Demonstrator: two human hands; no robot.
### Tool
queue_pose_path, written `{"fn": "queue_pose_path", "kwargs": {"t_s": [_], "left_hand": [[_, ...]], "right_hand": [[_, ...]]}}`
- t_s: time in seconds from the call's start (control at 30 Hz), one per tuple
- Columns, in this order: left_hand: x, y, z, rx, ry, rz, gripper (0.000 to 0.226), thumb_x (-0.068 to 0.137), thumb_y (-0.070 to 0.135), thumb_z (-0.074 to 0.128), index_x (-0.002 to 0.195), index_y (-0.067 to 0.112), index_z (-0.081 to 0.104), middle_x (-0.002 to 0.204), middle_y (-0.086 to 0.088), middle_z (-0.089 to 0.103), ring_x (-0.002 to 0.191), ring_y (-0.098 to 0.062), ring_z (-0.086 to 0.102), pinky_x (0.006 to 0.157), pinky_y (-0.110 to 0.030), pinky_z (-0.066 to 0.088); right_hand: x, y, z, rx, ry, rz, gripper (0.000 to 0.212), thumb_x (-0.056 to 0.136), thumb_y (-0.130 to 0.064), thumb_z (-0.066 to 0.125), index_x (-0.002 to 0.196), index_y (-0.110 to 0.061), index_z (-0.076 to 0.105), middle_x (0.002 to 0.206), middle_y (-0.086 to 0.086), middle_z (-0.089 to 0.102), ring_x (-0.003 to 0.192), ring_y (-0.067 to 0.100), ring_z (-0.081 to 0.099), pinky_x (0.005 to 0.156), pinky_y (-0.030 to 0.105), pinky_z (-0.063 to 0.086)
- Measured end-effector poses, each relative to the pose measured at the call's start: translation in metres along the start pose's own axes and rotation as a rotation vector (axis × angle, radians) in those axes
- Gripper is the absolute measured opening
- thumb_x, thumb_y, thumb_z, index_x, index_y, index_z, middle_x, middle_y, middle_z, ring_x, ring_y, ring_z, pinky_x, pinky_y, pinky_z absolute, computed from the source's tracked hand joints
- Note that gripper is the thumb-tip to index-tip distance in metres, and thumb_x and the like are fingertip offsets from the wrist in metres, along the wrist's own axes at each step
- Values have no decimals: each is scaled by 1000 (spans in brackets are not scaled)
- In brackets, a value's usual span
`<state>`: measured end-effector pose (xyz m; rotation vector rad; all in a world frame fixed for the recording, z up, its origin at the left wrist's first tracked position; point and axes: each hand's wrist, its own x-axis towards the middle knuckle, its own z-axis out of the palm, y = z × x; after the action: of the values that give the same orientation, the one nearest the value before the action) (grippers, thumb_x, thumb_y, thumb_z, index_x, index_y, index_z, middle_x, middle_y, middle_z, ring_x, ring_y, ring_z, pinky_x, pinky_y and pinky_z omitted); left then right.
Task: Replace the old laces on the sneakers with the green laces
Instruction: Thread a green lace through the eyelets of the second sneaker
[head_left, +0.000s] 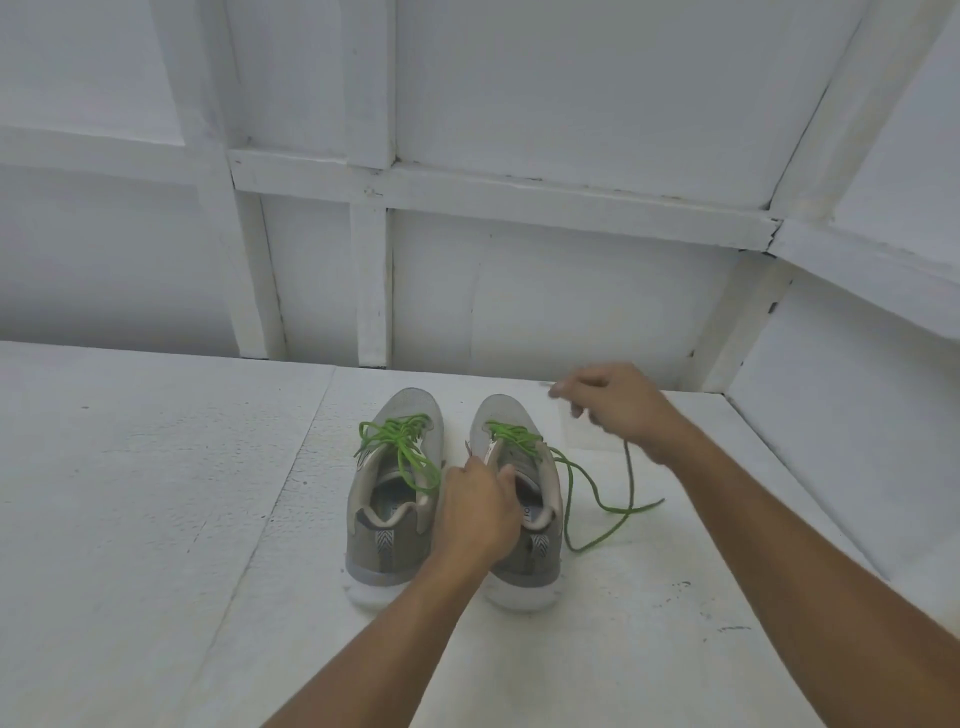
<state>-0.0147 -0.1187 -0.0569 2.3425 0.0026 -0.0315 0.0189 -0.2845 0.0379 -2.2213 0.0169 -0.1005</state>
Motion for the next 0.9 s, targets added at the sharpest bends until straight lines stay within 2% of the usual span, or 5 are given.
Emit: {"fn": "queue_pose_path", "kwargs": {"t_s": [0.07, 0.2, 0.43, 0.67, 0.9], "left_hand": [[8, -1, 3, -16, 51, -7, 46, 102, 41, 35, 110, 2, 58, 109, -17, 60, 92, -30, 57, 72, -34, 40], [16, 1, 1, -111, 109, -2, 37, 100, 41, 41, 107, 8, 57, 104, -12, 63, 94, -30, 60, 73, -35, 45], [18, 2, 2, -159, 159, 24, 32, 102, 35, 39, 102, 8, 57, 97, -13, 63, 85, -29, 58, 67, -34, 42], [22, 1, 9, -320, 147, -75, 28, 100, 27, 40, 81, 11, 52, 90, -14, 61, 82, -29, 55, 66, -34, 37], [23, 5, 4, -410, 93, -182, 23, 98, 17, 40, 83, 8, 56, 84, -8, 56, 79, -25, 49, 66, -29, 32]], "right_hand": [[-8, 3, 19, -43, -85, -11, 14, 90, -24, 64, 83, -19, 76, 71, -4, 67, 49, -5, 50, 48, 11, 39], [-15, 12, 43, -138, -130, -54, 15, 89, -25, 62, 83, -24, 76, 85, -11, 73, 80, 3, 65, 71, 20, 50], [-12, 24, 54, -223, -75, -65, 15, 90, -27, 59, 80, -28, 70, 84, -8, 70, 80, 5, 62, 63, 15, 43], [-11, 27, 61, -257, -43, -69, 17, 88, -25, 58, 83, -23, 73, 83, -5, 71, 78, 9, 63, 63, 16, 46], [-11, 26, 65, -327, -39, -74, 18, 90, -24, 58, 91, -19, 75, 89, -1, 70, 79, 12, 61, 58, 11, 40]]}}
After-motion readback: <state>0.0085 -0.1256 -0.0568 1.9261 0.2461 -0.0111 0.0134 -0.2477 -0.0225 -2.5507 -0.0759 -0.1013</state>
